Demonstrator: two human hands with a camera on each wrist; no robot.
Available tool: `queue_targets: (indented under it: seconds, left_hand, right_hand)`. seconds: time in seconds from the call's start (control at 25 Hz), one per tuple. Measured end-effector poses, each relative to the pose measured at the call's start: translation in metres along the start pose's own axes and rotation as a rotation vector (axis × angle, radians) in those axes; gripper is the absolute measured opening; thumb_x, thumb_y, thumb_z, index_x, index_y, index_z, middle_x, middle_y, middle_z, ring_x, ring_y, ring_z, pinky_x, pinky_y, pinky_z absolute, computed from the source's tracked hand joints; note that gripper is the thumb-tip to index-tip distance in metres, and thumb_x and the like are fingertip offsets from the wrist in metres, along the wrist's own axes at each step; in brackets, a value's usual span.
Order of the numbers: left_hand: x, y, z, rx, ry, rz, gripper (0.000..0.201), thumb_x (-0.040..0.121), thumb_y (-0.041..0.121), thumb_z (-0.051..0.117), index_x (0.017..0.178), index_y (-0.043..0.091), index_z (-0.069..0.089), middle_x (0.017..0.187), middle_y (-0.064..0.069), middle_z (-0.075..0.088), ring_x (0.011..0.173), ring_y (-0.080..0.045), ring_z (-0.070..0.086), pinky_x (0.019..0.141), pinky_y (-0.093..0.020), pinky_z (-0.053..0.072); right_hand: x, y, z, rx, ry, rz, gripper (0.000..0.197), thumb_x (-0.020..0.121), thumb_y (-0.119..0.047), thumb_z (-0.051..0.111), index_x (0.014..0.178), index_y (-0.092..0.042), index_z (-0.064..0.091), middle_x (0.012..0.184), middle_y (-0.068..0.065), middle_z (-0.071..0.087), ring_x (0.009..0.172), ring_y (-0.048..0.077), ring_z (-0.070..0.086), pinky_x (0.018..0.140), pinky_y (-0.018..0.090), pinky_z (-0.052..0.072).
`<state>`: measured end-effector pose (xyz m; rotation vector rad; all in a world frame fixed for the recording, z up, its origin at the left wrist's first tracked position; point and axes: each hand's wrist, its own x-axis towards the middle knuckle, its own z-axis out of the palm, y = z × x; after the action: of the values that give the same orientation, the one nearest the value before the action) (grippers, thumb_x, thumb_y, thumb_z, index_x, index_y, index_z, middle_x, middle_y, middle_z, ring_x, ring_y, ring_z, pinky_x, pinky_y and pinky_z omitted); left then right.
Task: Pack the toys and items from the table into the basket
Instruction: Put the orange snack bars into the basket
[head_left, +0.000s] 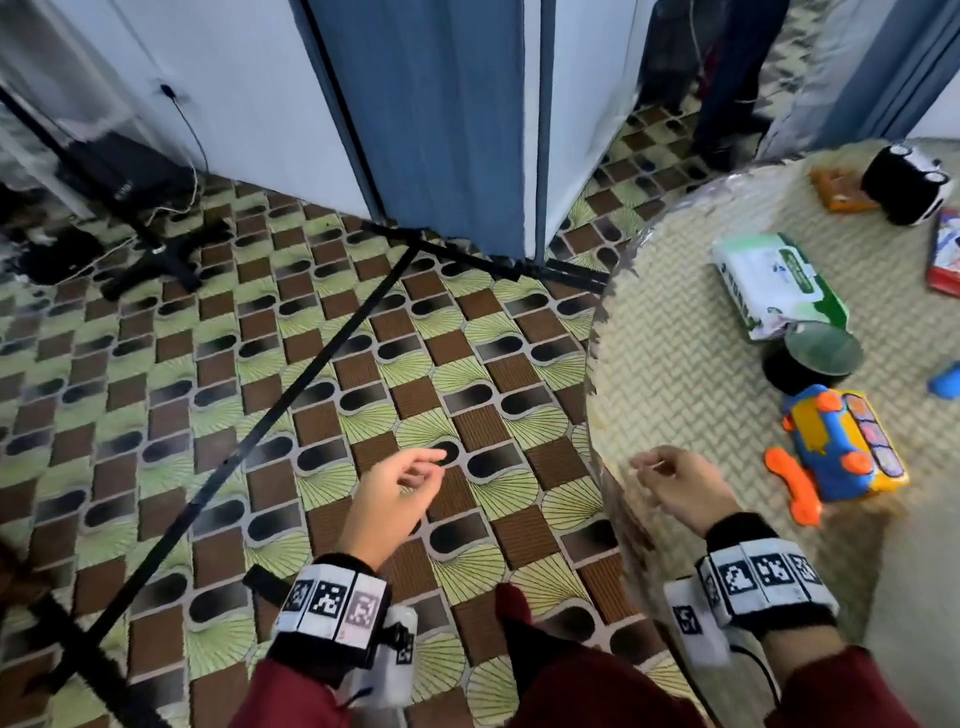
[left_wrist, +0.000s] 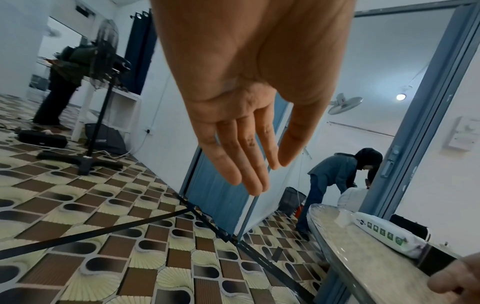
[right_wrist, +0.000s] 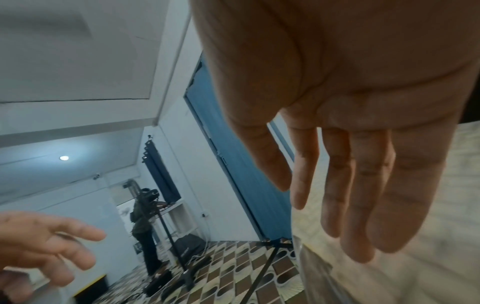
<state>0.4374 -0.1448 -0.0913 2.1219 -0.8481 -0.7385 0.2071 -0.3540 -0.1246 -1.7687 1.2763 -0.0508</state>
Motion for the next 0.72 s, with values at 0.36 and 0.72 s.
queue_targets:
  seconds: [0.36, 0.72]
  left_hand:
    - [0.16, 0.057, 0.013, 0.025, -0.328, 0.124, 0.022, 0.091, 0.013, 0.06, 0.102, 0.032, 0.062, 0.099, 0.01, 0.066, 0.094, -0.002, 0.061, 0.082, -0.015, 0.05]
    - [0.295, 0.122, 0.052, 0.091, -0.664, 0.374, 0.022, 0.091, 0.009, 0.06, 0.106, 0.024, 0.064, 0.098, 0.002, 0.069, 0.094, -0.01, 0.063, 0.08, -0.012, 0.049]
  right_hand:
    - [0.055, -0.027, -0.017, 0.1, 0.213, 0.153, 0.012, 0.089, -0.008, 0.056, 0.092, -0.017, 0.063, 0.075, -0.002, 0.06, 0.071, 0.021, 0.062, 0.064, 0.026, 0.046]
    - [0.089, -0.03, -0.02, 0.252, 0.513, 0.379, 0.025, 0.082, -0.004, 0.058, 0.077, -0.028, 0.063, 0.077, 0.007, 0.067, 0.075, 0.027, 0.065, 0.072, 0.034, 0.052]
